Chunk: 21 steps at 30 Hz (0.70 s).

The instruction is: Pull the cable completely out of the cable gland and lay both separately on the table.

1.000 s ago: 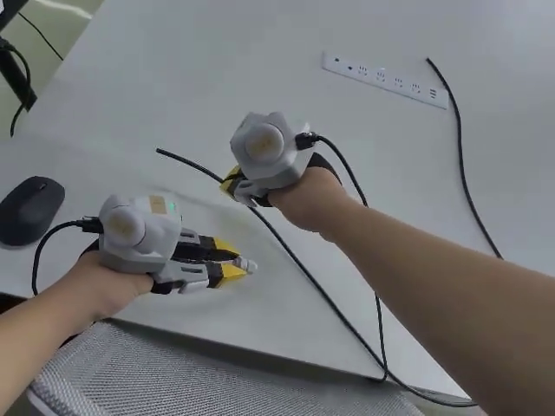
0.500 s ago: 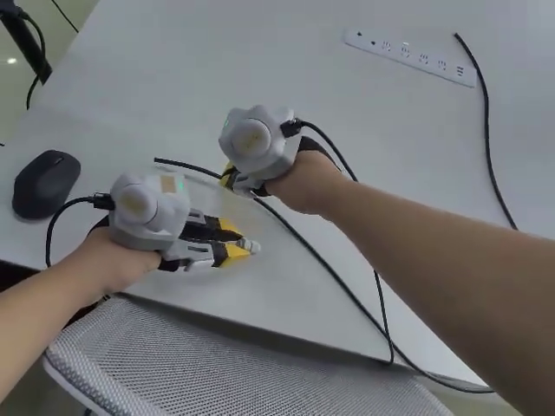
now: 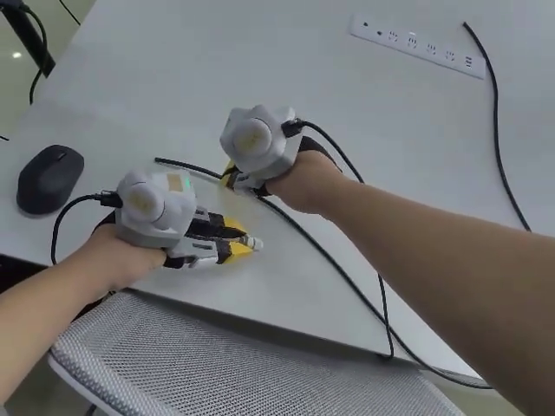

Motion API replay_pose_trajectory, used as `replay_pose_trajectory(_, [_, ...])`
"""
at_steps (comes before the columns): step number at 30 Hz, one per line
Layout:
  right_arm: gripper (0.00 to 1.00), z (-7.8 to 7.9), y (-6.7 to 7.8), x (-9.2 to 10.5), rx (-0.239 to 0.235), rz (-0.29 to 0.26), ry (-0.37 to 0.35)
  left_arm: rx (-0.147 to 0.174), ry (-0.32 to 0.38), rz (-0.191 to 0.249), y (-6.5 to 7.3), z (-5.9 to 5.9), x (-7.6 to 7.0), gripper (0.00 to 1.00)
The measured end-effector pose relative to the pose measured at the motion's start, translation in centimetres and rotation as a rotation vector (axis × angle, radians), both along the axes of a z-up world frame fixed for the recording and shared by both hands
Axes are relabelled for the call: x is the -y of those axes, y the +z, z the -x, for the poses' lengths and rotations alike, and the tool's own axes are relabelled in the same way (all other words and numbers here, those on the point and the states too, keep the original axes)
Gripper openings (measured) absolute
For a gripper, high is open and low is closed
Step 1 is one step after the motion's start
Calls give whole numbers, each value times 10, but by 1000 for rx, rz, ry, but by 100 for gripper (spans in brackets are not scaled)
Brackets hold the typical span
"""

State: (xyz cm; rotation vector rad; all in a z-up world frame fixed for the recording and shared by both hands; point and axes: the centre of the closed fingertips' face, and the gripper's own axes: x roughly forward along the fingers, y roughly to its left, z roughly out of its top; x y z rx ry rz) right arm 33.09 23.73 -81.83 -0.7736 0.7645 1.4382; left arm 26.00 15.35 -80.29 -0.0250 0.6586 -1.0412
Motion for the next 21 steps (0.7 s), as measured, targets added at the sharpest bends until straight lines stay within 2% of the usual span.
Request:
replay_pose_trajectory(5, [0,0,-1,0,5,5,7,3,2,-6,-1,-1,-1,15])
replay_pose_trajectory(15, [0,0,-1,-1,8,7,3,31,-10,-27,-2,-1,-2,15])
replay_pose_trajectory(21, [0,0,-1,-1,12,10,-1,59,-38,-79,-7,0,-4,16])
